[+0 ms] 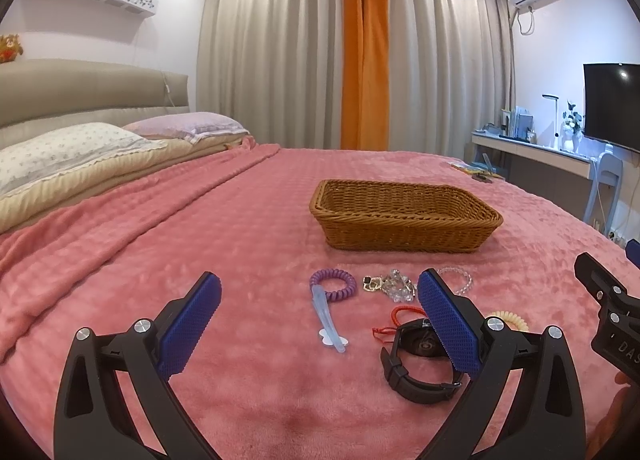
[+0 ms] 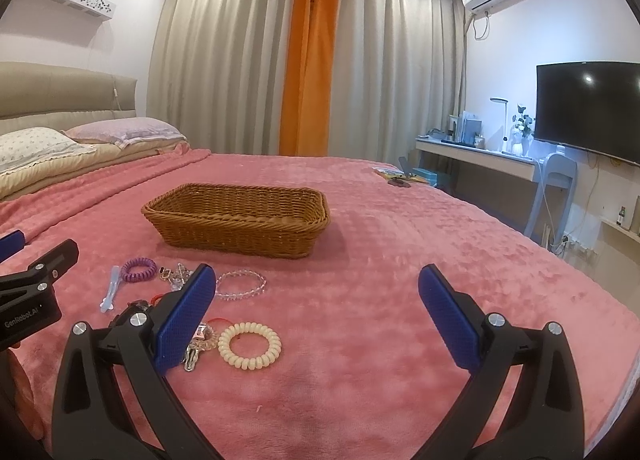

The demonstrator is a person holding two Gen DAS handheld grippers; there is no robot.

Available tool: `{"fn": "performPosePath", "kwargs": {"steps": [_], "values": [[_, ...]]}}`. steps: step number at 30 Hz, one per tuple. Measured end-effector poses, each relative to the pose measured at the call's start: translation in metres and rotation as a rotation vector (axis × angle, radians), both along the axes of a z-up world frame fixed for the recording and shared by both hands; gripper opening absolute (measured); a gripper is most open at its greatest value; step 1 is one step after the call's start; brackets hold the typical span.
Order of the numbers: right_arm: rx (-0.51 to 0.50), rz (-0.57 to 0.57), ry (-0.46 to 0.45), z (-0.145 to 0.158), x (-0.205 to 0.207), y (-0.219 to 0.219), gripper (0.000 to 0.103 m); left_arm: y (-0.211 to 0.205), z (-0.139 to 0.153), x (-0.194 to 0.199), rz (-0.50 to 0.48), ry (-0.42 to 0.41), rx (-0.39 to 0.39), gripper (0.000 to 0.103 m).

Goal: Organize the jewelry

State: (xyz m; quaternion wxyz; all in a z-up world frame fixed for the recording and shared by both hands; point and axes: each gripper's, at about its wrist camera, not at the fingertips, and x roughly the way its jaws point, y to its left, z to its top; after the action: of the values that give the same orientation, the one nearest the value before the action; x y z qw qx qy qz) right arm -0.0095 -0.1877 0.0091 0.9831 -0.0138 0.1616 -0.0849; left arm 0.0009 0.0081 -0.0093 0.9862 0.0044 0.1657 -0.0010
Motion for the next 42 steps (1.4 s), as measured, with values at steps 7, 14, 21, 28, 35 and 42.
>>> {"fn": "performPosePath", "kwargs": {"steps": [7,14,21,28,35,42], "values": [[0.0,0.002,0.0,0.0,0.001,0.0,0.097,0.003,-0.002,0.002,-0.001,0.022,0.002,0.095],[0.003,-0.004,0.006,-0.002,0.002,0.0,0.097,0.004,-0.002,0.003,0.0,0.02,0.003,0.095],[-0.01,-0.004,0.009,-0.004,0.003,0.004,0.097,0.005,-0.001,0.003,0.0,0.035,-0.003,0.095],[0.029,0.003,0.054,-0.006,0.009,-0.005,0.097,0.04,0.001,0.023,-0.104,0.148,-0.16,0.095],[0.067,0.011,0.182,-0.013,0.029,-0.015,0.074,0.04,-0.012,0.042,-0.22,0.305,-0.15,0.08],[0.142,0.131,0.373,-0.03,0.057,-0.02,0.047,0.007,-0.027,0.049,-0.325,0.456,-0.156,0.057]]}}
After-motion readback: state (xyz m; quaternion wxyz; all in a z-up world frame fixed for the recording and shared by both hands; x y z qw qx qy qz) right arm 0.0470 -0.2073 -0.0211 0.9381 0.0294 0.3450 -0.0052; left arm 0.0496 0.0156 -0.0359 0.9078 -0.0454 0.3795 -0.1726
